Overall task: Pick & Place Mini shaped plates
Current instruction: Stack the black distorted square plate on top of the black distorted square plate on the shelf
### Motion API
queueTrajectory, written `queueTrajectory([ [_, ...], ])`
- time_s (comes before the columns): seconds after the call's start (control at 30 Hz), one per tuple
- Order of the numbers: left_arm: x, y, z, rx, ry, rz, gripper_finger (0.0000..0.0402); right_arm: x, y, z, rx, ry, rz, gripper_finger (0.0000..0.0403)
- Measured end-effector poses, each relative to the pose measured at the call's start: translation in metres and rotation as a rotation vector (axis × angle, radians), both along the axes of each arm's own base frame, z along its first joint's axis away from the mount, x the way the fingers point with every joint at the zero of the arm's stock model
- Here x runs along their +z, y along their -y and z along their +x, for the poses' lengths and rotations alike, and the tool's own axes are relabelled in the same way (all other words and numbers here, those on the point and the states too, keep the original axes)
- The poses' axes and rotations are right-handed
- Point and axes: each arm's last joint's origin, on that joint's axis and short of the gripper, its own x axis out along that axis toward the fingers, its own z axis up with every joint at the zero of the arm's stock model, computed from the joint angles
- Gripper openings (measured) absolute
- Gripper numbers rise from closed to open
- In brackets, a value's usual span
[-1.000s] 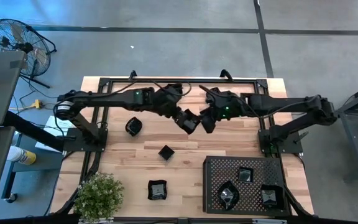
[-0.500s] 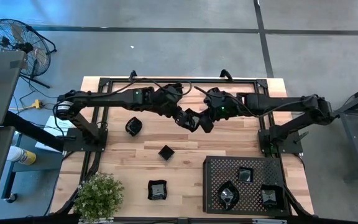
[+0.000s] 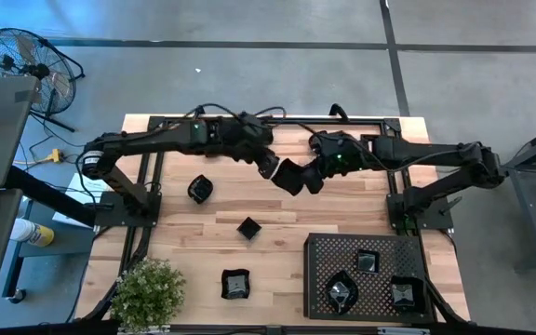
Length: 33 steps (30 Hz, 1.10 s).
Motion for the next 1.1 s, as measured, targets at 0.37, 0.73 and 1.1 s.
queueTrajectory([
  [0.37, 0.01, 0.004, -0.038, -0.001, 0.2, 0.171, 0.0013, 0.042, -0.023, -0.085, -0.009, 0.061, 0.125, 0.0002],
  [0.73, -0.04, 0.005, -0.041, 0.027, 0.206, 0.106, 0.0002, 0.047, -0.105, -0.132, 0.125, 0.02, 0.432, 0.0001],
  [1.1, -0.041, -0.014, -0.043, 0.024, 0.225, 0.133, 0.0005, 0.03, -0.168, -0.185, 0.349, -0.255, 0.474, 0.0001],
])
